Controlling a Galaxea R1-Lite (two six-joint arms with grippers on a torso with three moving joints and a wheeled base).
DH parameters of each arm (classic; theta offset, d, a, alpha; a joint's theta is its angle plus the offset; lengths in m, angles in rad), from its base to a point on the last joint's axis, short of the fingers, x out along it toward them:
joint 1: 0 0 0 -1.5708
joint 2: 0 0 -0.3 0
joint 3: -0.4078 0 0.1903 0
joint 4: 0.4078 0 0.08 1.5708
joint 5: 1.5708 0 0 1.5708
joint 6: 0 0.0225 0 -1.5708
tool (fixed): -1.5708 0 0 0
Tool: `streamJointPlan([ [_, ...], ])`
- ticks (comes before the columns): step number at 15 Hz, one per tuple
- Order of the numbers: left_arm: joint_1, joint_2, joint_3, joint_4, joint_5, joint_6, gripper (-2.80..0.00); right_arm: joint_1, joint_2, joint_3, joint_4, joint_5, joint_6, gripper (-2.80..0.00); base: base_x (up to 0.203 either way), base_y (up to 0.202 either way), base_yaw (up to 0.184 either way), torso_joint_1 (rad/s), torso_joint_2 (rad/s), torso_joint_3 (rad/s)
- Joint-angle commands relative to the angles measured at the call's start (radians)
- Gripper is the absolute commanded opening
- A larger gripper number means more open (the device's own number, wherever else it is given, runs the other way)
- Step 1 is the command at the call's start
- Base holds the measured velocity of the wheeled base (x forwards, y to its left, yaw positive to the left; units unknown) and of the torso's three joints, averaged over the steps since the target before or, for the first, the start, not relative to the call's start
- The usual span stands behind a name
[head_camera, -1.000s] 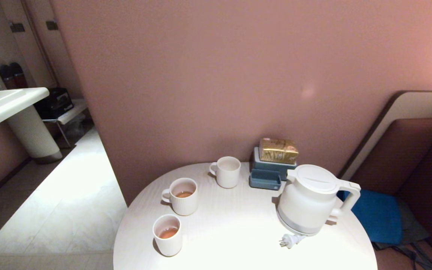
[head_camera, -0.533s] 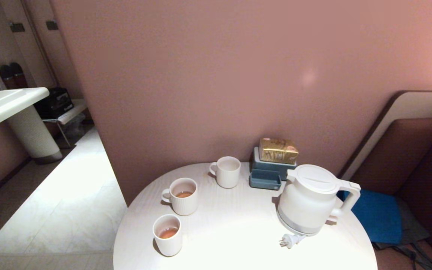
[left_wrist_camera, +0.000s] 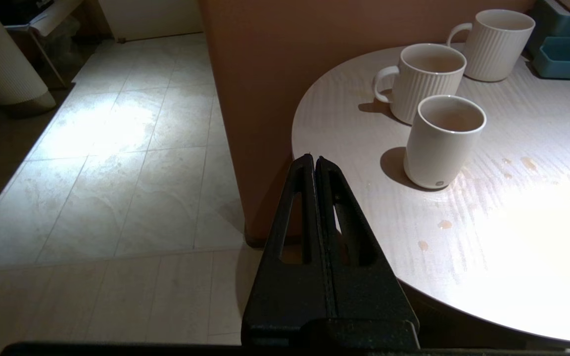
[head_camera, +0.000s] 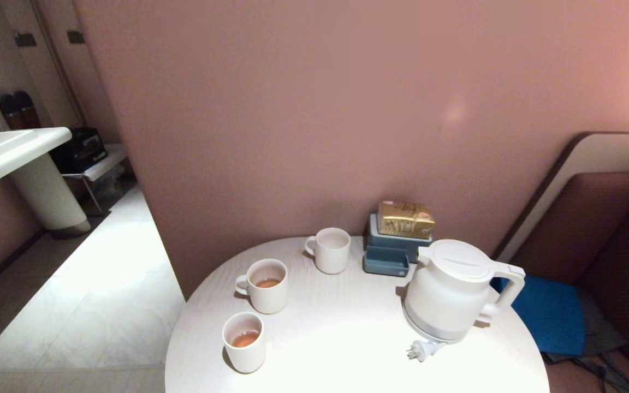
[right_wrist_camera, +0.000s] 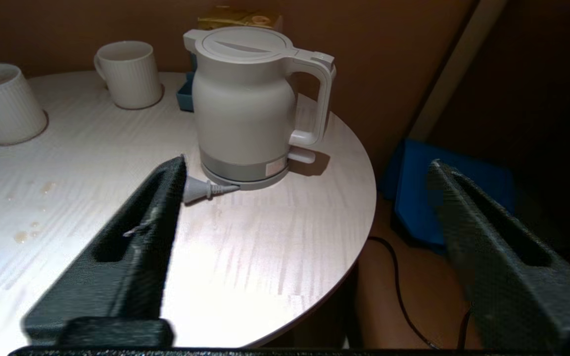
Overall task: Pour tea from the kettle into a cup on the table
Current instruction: Pick up the cup
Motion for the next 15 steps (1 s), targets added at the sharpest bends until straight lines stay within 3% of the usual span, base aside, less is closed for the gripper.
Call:
streamJointPlan([
  [1, 0.0, 0.001, 0.0, 0.001, 0.0, 0.0, -2.8, 0.0, 0.002, 0.0, -0.001, 0.0, -0.003, -2.8, 0.0, 0.0, 0.0, 0.0, 0.0, 0.0],
  [15, 0.0, 0.001, 0.0, 0.001, 0.0, 0.0, -2.8, 0.0, 0.002, -0.001, -0.002, 0.0, -0.004, -2.8, 0.0, 0.0, 0.0, 0.0, 0.0, 0.0],
])
